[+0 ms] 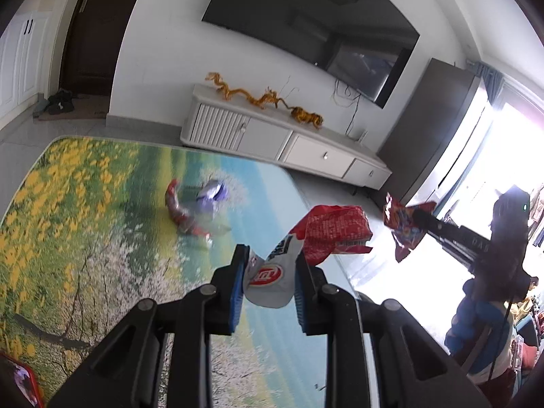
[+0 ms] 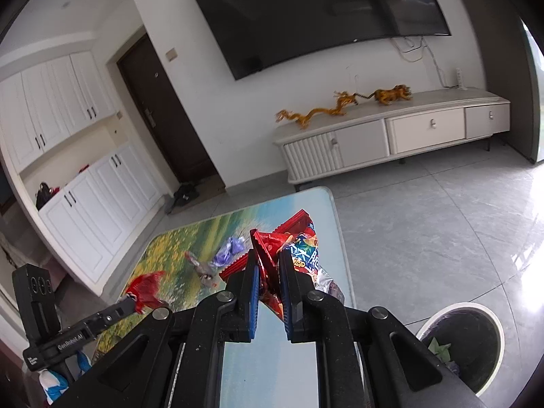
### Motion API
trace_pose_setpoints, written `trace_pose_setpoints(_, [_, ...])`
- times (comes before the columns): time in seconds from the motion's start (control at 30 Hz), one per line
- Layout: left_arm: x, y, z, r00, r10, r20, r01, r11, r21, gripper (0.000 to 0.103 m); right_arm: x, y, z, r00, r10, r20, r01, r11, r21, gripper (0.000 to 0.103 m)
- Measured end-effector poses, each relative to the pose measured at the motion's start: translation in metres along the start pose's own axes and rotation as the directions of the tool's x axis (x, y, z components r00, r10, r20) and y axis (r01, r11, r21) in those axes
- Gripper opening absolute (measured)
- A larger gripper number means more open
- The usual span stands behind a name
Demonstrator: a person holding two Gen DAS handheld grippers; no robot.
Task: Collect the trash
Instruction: 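Carry both wrappers to the white bin and open both tools to drop them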
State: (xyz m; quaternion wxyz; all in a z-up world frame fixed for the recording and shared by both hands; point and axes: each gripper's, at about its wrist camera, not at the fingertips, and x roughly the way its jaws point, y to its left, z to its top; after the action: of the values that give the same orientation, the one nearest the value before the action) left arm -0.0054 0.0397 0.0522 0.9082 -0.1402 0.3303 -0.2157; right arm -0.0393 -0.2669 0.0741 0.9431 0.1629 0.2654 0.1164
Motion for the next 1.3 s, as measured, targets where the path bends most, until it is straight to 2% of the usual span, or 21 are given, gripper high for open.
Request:
trace_pose_setpoints(0.2, [-0.005,-0.024,0.019,0.999,-0.038,0.037,0.037,0.999,0.028,0.024,-0.034,-0.019,0.007,0.997,-0.029,0.067,0.026,0.999,0.035,0.011])
trace_pose_setpoints(0.4, [0.007,-0.06,0.031,0.997,-0.079,0.025,0.077,0.994,0.081,0.024,-0.06,-0.047,0.011,0.989,-0.088,0.116,0.079,0.994,0.08,0.011])
trace_pose_setpoints(0.57, [0.034,-0.095,0.031,0.994,-0.107,-0.026,0.109,0.985,0.134,0.024,-0.075,-0.084,0.003,0.982,-0.144,0.124,0.125,0.98,0.153,0.011])
trace_pose_setpoints(0.8, [0.091,-0.15,0.019,0.98,-0.138,-0.144,0.166,0.964,0.208,0.024,-0.08,-0.143,-0.018,0.97,-0.223,0.094,0.191,0.945,0.264,0.011])
trace_pose_setpoints(0.93, [0.134,-0.187,0.005,0.966,-0.128,-0.225,0.187,0.946,0.266,0.024,-0.078,-0.181,-0.036,0.965,-0.256,0.062,0.223,0.918,0.329,0.011])
trace_pose_setpoints(1.1, [0.188,-0.225,-0.017,0.942,-0.09,-0.323,0.199,0.925,0.323,0.024,-0.066,-0.238,-0.064,0.959,-0.285,-0.009,0.26,0.861,0.438,0.011])
trace_pose_setpoints(1.3, [0.258,-0.256,-0.058,0.896,-0.037,-0.443,0.214,0.909,0.357,0.025,-0.051,-0.292,-0.1,0.952,-0.292,-0.096,0.297,0.794,0.53,0.014])
